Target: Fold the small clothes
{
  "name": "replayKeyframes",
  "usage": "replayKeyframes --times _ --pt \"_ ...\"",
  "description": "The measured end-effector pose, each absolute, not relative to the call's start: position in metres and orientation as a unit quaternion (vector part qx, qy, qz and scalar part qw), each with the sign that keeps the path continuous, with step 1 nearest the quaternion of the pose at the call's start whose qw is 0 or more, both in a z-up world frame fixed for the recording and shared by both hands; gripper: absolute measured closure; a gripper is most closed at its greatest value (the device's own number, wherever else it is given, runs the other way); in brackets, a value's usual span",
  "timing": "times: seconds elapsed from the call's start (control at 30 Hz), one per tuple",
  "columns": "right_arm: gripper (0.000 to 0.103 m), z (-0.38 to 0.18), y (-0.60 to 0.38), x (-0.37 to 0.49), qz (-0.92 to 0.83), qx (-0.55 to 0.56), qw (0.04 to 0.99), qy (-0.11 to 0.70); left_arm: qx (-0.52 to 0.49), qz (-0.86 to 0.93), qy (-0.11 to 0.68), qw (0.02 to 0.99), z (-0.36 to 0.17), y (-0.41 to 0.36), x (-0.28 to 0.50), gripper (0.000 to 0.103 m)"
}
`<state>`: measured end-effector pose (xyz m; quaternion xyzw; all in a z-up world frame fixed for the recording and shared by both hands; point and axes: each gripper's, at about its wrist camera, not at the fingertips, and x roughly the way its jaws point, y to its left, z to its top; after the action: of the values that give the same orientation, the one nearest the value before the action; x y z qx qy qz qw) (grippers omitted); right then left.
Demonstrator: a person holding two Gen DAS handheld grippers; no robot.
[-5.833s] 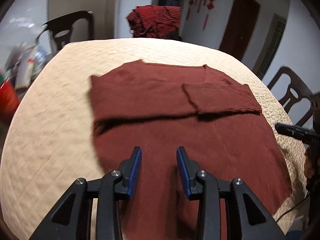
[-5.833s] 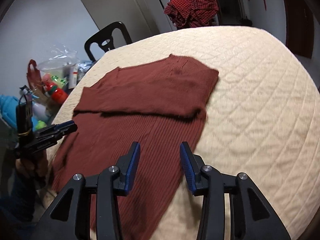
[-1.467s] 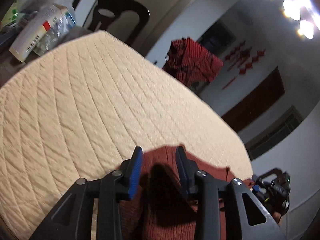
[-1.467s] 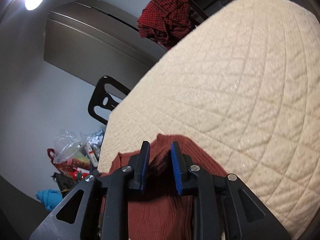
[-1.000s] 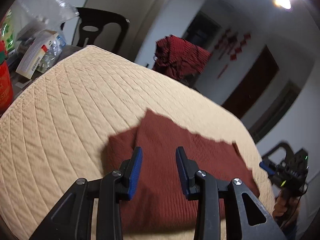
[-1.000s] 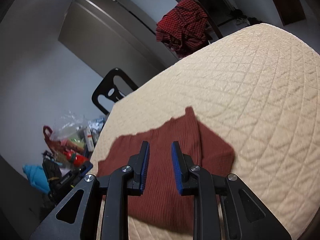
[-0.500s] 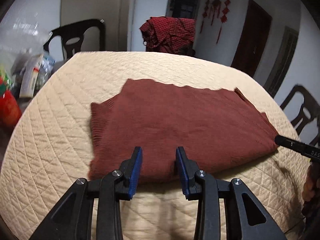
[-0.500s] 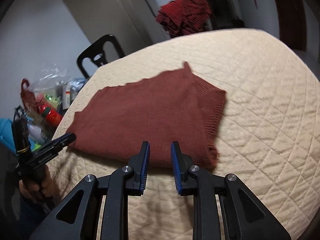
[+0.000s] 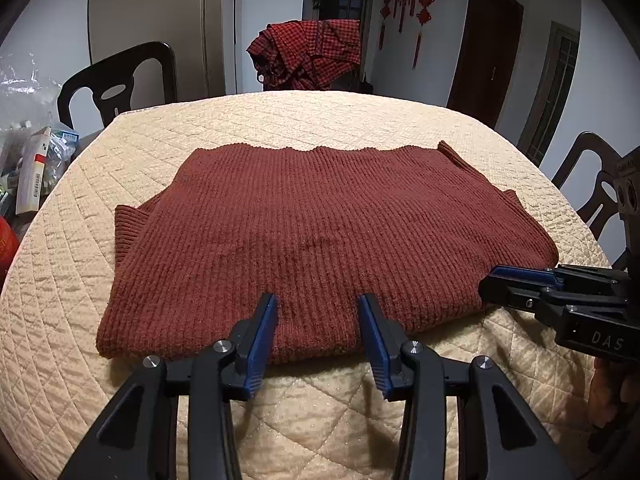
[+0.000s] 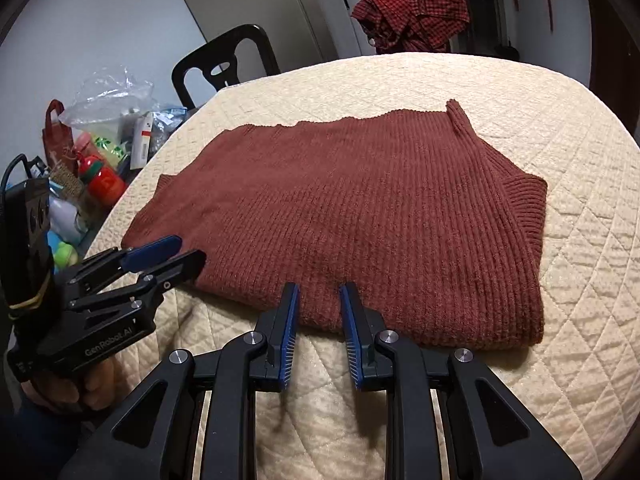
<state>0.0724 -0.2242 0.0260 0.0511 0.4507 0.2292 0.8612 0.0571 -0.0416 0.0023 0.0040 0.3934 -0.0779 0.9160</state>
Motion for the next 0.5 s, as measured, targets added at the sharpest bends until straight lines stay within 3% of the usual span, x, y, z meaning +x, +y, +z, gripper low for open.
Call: replayKeyframes --times 0.33,0.5 --pt "0.081 0.036 -0.262 0.059 0.186 0.074 0.878 0.434 -0.023 -0.054 0.378 0.924 0.014 -0.02 0.048 0.057" --pt "0.081 0.03 -0.307 0.053 0.151 0.135 0.873 0.444 -0.06 -0.018 0.393 0.917 0.006 0.019 0.047 0.057"
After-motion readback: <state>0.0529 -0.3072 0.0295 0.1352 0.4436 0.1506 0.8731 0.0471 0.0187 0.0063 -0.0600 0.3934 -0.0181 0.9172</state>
